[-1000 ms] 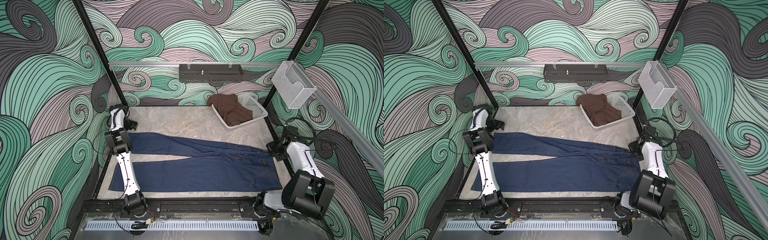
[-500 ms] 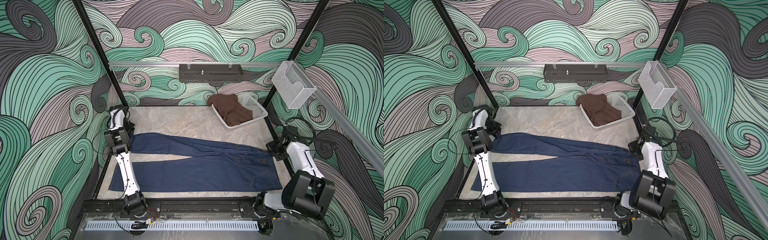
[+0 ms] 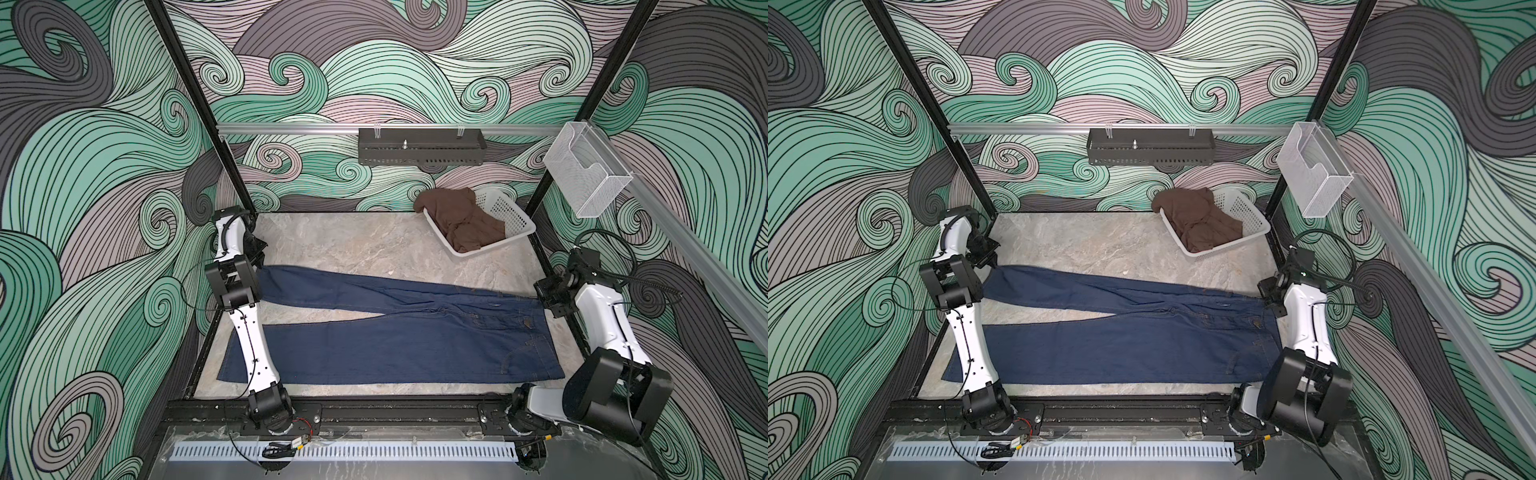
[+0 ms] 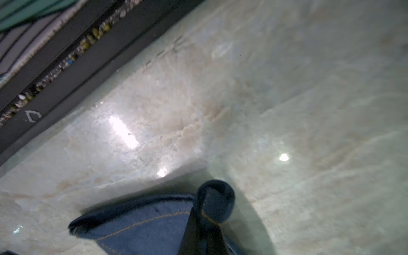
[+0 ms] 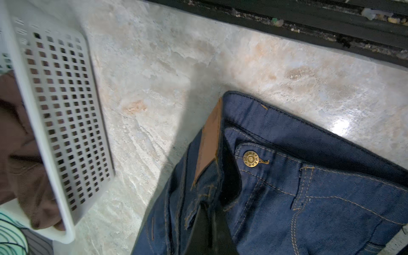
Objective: Fold and stack the trousers
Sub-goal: Fold the trousers at the center of the table.
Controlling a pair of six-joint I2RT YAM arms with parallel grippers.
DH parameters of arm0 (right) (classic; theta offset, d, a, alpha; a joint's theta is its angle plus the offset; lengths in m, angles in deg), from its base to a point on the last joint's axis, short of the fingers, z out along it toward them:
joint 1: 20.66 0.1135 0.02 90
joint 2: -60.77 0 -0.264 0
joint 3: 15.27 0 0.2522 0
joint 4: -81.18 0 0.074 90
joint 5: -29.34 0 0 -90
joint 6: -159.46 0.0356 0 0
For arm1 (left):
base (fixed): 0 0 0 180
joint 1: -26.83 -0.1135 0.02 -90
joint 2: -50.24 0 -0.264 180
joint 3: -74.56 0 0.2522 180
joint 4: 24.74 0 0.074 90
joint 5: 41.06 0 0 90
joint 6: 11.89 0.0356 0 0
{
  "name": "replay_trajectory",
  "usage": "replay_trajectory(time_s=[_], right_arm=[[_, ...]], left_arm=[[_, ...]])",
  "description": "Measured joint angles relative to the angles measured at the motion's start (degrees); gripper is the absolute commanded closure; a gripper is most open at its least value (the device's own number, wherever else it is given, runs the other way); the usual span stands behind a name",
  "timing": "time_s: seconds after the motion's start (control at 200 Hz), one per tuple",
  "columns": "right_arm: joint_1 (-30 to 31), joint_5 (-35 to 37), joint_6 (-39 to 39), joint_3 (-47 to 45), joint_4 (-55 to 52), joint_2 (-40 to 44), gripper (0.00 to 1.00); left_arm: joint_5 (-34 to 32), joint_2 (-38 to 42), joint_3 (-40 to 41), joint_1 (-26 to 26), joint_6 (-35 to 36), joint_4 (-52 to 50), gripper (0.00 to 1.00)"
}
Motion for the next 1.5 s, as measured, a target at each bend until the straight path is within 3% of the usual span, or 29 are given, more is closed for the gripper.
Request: replay_trajectory(time_s=[0.375, 0.57, 0.811, 1.021, 1.271, 1.376, 1.501], right_arm=[[-5.42, -7.52, 3.85, 10.71, 0.07, -5.90, 1.00], [-5.64, -11.34, 5.44, 16.11, 0.70, -13.66, 1.00], [-4.55, -14.36, 7.26, 27.04, 0.72, -21.31, 1.00], [-3.72, -16.50, 8.96, 35.98, 2.16, -26.71, 1.00], [-3.58, -17.18, 9.07, 37.90, 3.54, -28.33, 1.00], [-3.91, -16.74, 8.57, 35.43, 4.66, -27.47, 1.00], [-5.53, -15.80, 7.19, 31.30, 5.14, -25.88, 1.00]], left_arm=[[8.35, 11.41, 1.31, -2.51, 0.66, 6.05, 1.00], [12.76, 10.56, 0.90, -3.54, 0.09, 7.26, 1.00], [17.81, 4.04, -9.53, -3.26, -3.08, 7.65, 1.00], [20.98, 3.54, -11.74, -2.91, -7.45, 11.37, 1.00], [23.52, 3.54, -11.69, -2.62, -10.51, 15.34, 1.00], [23.78, 6.01, -6.47, -2.71, -9.90, 15.91, 1.00], [24.13, 15.39, 10.86, -3.82, -8.41, 17.57, 1.00]])
